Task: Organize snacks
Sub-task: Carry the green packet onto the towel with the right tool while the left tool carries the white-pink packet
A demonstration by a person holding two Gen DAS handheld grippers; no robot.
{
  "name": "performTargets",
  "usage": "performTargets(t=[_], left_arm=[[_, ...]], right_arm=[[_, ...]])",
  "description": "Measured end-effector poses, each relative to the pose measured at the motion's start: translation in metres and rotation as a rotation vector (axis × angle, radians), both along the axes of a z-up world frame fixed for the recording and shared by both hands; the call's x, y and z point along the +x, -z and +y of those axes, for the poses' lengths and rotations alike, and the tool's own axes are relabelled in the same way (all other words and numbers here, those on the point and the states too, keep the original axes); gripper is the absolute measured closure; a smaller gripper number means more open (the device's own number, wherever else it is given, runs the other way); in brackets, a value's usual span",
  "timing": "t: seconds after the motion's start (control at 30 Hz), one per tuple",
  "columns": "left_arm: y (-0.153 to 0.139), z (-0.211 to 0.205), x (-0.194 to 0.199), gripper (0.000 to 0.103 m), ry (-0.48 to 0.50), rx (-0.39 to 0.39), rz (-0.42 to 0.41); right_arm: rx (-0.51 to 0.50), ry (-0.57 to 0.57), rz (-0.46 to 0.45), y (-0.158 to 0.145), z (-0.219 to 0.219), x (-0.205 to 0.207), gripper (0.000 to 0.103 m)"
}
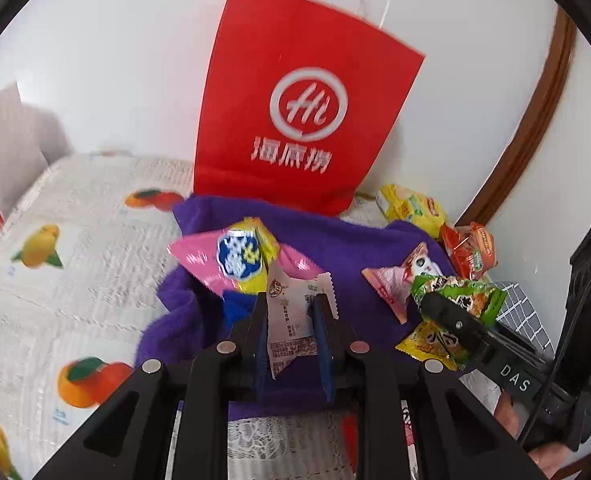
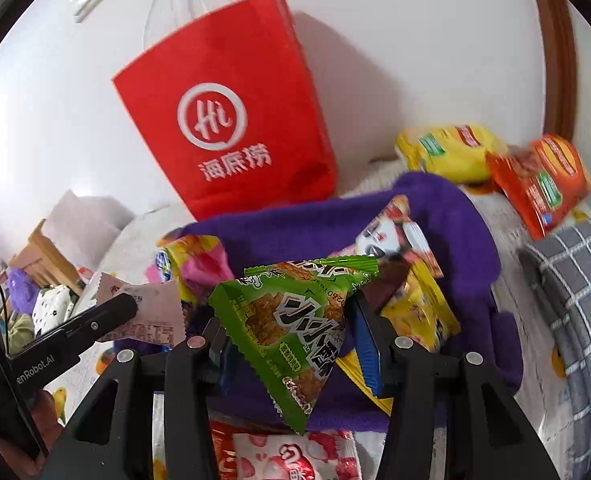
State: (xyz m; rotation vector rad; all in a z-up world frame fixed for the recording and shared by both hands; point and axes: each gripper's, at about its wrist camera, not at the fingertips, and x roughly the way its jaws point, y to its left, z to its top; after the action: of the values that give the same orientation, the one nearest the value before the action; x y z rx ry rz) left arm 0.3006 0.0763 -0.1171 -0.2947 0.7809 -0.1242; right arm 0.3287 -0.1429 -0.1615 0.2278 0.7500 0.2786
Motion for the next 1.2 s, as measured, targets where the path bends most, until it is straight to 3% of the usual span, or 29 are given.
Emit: performTargets(t=[0.37,0.97,1.2], left_arm=[[0.022,0.004,0.005,0.083,0.005,-0.083,-0.003],[0.025,0.003,0.007,0.085,0.016,-0.091,0.003],[0.031,0.01,0.01,0.085,-0.015,-0.108,0.029]], right_arm=[[-0.061,0.014,-0.015,0.016,0.004,0.0,0.054],[-0.081,-0.005,0.028,0.026,0.009,0.009,0.054],[-0.097,0.046,-0.008,0.029,0.01,0.008,0.054]])
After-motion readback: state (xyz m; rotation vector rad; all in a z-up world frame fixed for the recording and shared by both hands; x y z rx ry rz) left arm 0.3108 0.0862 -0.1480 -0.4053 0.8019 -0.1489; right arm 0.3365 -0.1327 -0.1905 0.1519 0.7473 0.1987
